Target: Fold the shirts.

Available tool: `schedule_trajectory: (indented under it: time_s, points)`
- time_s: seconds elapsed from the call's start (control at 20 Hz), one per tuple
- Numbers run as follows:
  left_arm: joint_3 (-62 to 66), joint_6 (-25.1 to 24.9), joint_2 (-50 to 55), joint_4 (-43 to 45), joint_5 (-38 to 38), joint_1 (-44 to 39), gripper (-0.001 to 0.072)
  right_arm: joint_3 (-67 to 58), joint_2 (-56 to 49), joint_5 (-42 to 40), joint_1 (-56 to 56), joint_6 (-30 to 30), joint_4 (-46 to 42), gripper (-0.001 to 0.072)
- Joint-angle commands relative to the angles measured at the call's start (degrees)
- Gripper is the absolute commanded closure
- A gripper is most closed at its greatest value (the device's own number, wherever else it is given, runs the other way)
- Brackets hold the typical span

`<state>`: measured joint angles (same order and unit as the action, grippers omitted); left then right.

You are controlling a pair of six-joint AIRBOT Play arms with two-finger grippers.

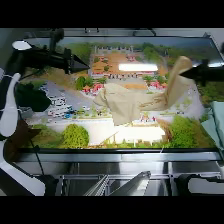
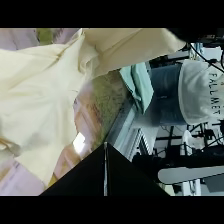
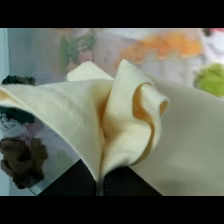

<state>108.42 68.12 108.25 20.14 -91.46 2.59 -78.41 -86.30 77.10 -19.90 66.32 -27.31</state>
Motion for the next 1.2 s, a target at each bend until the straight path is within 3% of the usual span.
schedule_trajectory:
  time_s: [0.0, 0.15, 0.35, 0.45, 0.5, 0.6, 0.75, 1.0, 1.15]
  points:
    - [0.0, 0.0, -4.5, -0.3, -2.1, 5.4, 0.069, -0.1, -0.9, -18.6, 20.0, 3.9, 2.5, 0.0686]
    - [-0.1, -1.2, -5.0, -0.2, -4.4, 7.1, 0.069, -0.3, -4.7, -34.7, 34.4, 7.1, 2.5, 0.0687]
    - [-3.0, -1.3, -4.3, -0.4, -4.7, 6.5, 0.069, -3.9, -15.1, -45.8, 45.6, 8.4, 3.4, 0.0663]
    - [-7.2, -2.3, -4.3, -0.4, -5.2, 6.0, 0.069, -7.6, -19.2, -46.0, 48.1, 3.2, 7.1, 0.013]
    - [-9.0, -2.7, -4.3, -0.4, -5.8, 5.7, 0.069, -9.0, -19.8, -44.0, 48.3, 0.3, 8.8, 0.0097]
    - [-11.8, -3.7, -4.4, -0.5, -6.6, 6.1, 0.069, -10.1, -18.1, -40.5, 46.6, -2.8, 8.9, 0.0099]
    - [-14.5, -4.8, -4.9, -0.8, -6.8, 7.6, 0.069, -10.1, -13.1, -31.4, 38.0, -1.9, 2.4, 0.0099]
    - [-21.0, -7.5, -8.3, -0.7, -7.8, 9.4, 0.069, -8.8, -9.4, -12.6, 18.3, 8.4, -15.7, 0.0098]
    - [-26.9, -8.7, -12.3, -0.7, -5.5, 10.1, 0.0691, -3.7, -10.0, -11.5, 10.0, 8.5, -17.1, 0.0086]
